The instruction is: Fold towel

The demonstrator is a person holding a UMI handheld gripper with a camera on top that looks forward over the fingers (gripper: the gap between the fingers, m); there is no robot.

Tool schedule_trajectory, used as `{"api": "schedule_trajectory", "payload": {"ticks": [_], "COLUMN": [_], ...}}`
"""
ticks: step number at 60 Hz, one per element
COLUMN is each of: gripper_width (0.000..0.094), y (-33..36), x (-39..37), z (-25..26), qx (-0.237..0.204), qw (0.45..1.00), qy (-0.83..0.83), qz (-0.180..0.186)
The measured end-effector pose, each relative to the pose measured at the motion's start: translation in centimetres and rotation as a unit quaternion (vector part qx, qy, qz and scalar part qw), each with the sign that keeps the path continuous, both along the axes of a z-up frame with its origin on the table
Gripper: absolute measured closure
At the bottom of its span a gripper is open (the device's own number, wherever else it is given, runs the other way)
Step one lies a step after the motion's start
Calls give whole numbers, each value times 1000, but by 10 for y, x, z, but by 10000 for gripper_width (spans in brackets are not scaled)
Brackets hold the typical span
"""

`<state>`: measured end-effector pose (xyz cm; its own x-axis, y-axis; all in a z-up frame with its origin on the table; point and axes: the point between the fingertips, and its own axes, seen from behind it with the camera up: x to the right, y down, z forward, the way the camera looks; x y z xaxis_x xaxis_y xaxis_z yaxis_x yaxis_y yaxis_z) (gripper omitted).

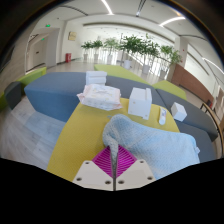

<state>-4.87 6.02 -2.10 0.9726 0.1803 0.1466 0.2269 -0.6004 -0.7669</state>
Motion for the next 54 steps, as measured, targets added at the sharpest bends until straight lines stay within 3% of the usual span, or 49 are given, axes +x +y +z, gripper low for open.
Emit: {"api": "schedule_trajectory", "payload": {"ticks": [5, 11, 21, 30, 35, 37, 39, 41, 47, 49, 53, 54], "gripper_width": [927, 927, 927, 923, 922, 921, 917, 914, 898, 838, 402, 244], "y": [-3, 3, 5, 3, -8, -12, -8, -5, -8, -10, -20, -20], "x": [1, 16, 117, 228, 267, 277, 285, 286, 284, 283, 289, 293], "z": [16, 63, 120, 96, 47, 26, 14, 17, 22, 23, 35, 38], "qx": [-2, 40, 79, 60, 4, -17, -10, 5, -6, -14, -21, -20], "qw": [1000, 998, 994, 989, 985, 984, 984, 985, 987, 987, 986, 986], "qy": [20, 42, 55, 26, 32, 31, 28, 29, 26, 29, 19, 10], "qz": [4, 3, -58, -134, -170, -177, -178, -169, -160, -159, -164, -166]}}
